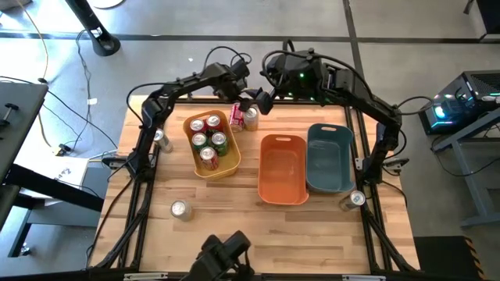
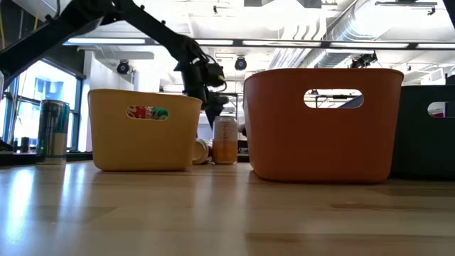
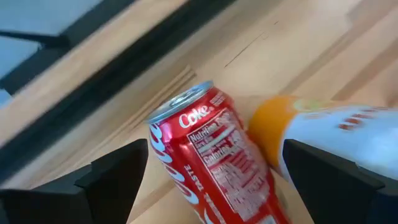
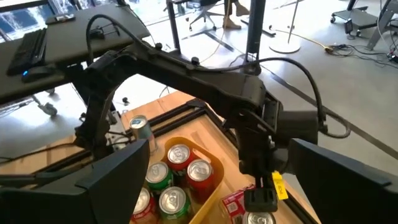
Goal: Sort soda cans
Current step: Put the red-white soda can into the yellow bin
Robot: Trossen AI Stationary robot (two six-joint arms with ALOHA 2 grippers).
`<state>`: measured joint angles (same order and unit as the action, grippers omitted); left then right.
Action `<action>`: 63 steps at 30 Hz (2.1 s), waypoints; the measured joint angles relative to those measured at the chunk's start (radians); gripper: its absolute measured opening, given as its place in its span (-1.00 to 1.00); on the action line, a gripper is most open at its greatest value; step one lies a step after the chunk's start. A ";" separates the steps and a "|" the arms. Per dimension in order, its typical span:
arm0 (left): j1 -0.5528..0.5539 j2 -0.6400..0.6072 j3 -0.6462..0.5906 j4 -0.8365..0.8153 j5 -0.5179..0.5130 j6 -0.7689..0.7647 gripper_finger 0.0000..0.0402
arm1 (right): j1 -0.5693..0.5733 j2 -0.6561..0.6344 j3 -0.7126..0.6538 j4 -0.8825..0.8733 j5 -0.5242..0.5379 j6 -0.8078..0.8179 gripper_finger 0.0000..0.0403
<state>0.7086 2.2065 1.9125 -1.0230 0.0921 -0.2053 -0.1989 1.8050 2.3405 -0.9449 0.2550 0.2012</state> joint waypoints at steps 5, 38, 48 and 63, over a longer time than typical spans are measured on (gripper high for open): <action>0.000 0.047 0.002 -0.002 0.014 -0.029 0.81 | 0.000 0.000 0.000 -0.017 0.000 -0.001 0.88; 0.030 0.055 0.013 0.188 0.011 -0.369 0.81 | -0.024 0.001 0.000 -0.113 -0.019 -0.093 0.88; -0.032 0.061 0.014 0.169 -0.020 -0.331 0.82 | -0.024 0.001 0.000 -0.113 -0.019 -0.086 0.88; -0.059 0.060 0.014 0.102 -0.035 -0.241 0.82 | -0.024 0.001 0.000 -0.113 -0.019 -0.086 0.88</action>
<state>0.6499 2.2669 1.9270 -0.9210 0.0567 -0.4467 -0.2230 1.8057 2.3405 -1.0580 0.2356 0.1154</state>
